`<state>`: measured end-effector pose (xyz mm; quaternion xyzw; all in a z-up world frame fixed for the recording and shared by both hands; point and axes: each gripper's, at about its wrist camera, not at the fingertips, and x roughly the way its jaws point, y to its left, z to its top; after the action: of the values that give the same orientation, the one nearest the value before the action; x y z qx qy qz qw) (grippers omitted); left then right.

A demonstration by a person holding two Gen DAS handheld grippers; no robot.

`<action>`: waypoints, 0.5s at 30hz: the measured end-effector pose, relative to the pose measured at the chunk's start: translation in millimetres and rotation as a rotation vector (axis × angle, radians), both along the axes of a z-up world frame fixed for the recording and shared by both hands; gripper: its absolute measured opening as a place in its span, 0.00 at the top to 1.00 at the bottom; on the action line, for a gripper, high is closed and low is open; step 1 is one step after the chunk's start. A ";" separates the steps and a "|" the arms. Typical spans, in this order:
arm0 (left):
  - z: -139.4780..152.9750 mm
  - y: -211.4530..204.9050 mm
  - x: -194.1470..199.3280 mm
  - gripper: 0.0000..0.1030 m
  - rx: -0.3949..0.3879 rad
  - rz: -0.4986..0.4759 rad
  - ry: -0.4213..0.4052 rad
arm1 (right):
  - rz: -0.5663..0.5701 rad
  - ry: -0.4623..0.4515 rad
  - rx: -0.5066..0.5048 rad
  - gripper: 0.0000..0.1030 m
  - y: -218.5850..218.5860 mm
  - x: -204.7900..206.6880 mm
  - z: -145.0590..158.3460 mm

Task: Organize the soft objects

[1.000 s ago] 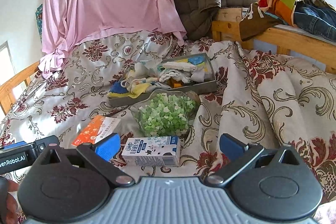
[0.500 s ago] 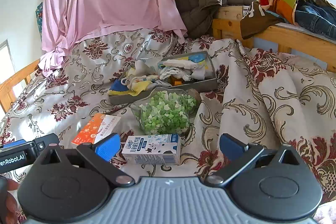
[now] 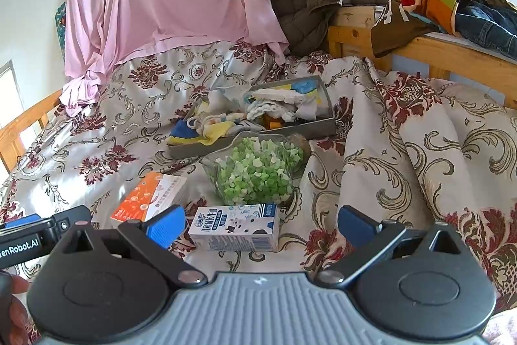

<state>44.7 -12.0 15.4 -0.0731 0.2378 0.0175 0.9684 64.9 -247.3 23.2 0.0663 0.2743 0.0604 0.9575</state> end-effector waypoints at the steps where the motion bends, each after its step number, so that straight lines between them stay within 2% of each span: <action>1: -0.5 0.3 -0.1 0.01 0.001 0.000 0.000 | 0.000 0.000 0.000 0.00 0.2 -0.3 -0.3; 15: -0.2 -0.2 -0.3 0.01 0.001 0.000 0.000 | 0.000 0.002 0.000 0.00 1.3 -0.2 -1.3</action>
<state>44.4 -12.2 15.2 -0.0725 0.2379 0.0178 0.9684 64.7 -246.0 21.9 0.0663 0.2751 0.0602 0.9572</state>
